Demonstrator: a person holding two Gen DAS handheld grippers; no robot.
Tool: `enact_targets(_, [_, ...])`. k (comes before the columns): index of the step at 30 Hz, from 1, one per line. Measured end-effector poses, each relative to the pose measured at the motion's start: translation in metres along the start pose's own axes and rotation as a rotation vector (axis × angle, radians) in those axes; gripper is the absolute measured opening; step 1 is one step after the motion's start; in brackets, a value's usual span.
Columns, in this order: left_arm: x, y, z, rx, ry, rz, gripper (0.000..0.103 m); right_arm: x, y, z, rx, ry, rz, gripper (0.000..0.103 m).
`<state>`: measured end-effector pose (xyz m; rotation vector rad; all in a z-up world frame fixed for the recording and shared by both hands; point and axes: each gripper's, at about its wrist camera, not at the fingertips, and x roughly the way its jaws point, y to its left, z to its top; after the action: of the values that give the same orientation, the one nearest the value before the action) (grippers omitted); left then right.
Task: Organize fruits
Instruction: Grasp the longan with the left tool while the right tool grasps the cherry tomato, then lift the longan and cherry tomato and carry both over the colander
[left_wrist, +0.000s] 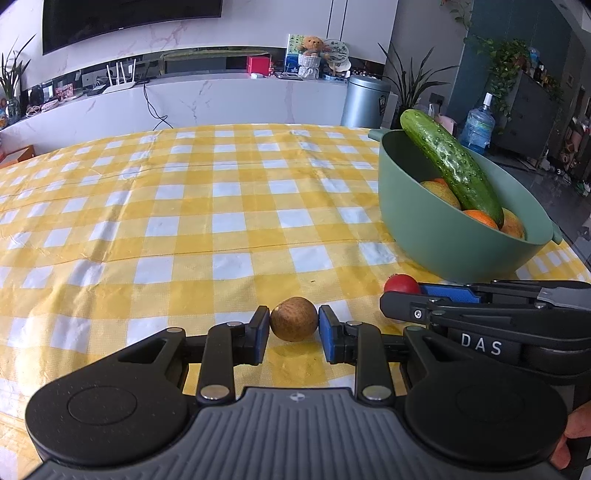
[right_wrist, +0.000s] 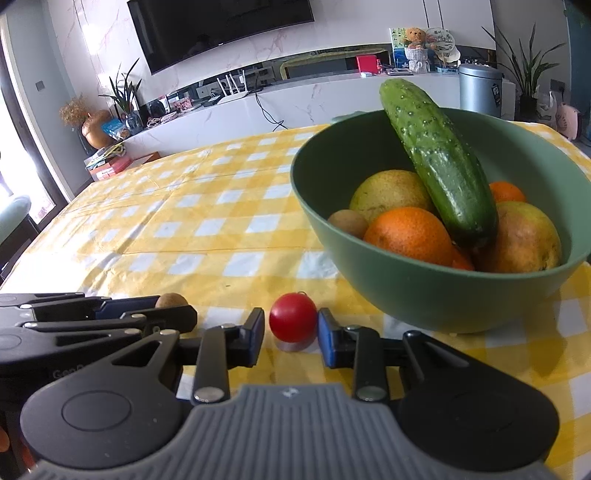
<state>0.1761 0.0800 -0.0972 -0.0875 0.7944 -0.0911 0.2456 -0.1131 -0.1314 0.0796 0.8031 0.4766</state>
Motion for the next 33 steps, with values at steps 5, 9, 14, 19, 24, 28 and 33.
enact_targets(5, [0.000, -0.001, -0.002, 0.002, 0.012, 0.000, 0.032, -0.002, 0.004, -0.001, -0.023, 0.004, -0.005, 0.024])
enact_targets(9, [-0.004, 0.001, -0.003, -0.015, 0.015, 0.001, 0.032, -0.007, 0.006, -0.001, -0.041, -0.009, 0.006, 0.024])
enact_targets(14, [-0.012, -0.001, -0.002, -0.012, 0.019, 0.017, 0.032, -0.023, 0.014, -0.001, -0.086, -0.056, 0.005, 0.024])
enact_targets(19, [-0.026, -0.006, 0.003, -0.006, 0.009, 0.012, 0.032, -0.045, 0.021, -0.001, -0.134, -0.126, -0.002, 0.024])
enact_targets(24, [-0.042, -0.015, 0.011, -0.023, -0.008, 0.002, 0.032, -0.074, 0.025, -0.001, -0.193, -0.221, -0.061, 0.024])
enact_targets(28, [-0.054, -0.029, 0.019, -0.006, -0.032, -0.014, 0.032, -0.095, 0.021, 0.000, -0.207, -0.298, -0.112, 0.024])
enact_targets(33, [-0.064, -0.047, 0.033, 0.001, -0.061, -0.037, 0.032, -0.117, 0.010, 0.004, -0.194, -0.370, -0.158, 0.024])
